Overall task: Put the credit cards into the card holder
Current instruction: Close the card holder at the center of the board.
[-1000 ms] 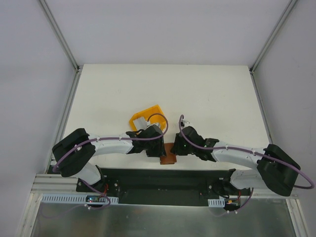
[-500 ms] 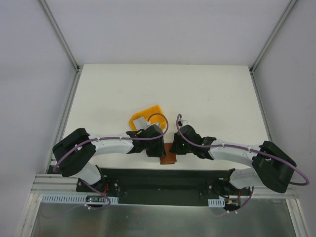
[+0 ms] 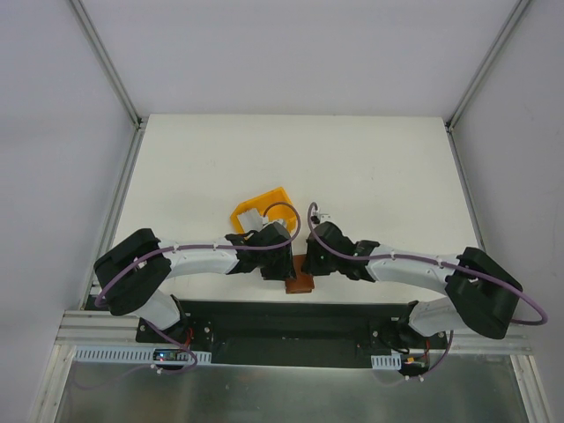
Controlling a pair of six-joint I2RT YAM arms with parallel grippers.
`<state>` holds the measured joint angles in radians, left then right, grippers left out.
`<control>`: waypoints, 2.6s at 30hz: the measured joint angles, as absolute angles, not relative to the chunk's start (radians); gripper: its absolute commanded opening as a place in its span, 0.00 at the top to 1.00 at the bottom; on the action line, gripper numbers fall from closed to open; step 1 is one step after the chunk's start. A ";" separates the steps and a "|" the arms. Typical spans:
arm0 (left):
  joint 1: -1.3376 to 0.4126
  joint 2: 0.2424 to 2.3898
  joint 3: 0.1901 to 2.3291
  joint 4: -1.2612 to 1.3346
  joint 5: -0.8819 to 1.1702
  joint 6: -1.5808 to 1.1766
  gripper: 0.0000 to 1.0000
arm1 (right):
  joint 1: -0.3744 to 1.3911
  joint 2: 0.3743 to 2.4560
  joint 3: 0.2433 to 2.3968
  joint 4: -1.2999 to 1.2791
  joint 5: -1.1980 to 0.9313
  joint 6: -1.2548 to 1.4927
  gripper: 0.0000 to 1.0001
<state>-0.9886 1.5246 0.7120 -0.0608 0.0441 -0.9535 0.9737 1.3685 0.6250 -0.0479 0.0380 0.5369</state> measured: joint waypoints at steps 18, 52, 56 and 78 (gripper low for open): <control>-0.989 1.525 0.712 -0.061 0.043 -0.961 0.62 | 1.048 1.412 0.686 -0.129 0.168 0.576 0.99; -0.988 1.515 0.698 -0.056 0.037 -0.985 0.62 | 1.187 1.460 0.696 -0.165 0.414 0.736 1.00; -0.988 1.514 0.698 -0.056 0.036 -0.986 0.61 | 1.196 1.469 0.707 -0.181 0.434 0.748 1.00; -0.988 1.513 0.696 -0.052 0.035 -0.989 0.59 | 1.190 1.441 0.682 -0.127 0.415 0.709 0.89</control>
<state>-0.9878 1.5131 0.6964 -0.0525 0.0349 -0.9894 1.1896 1.4414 0.6815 -0.1272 0.4149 0.7090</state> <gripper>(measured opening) 0.403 0.089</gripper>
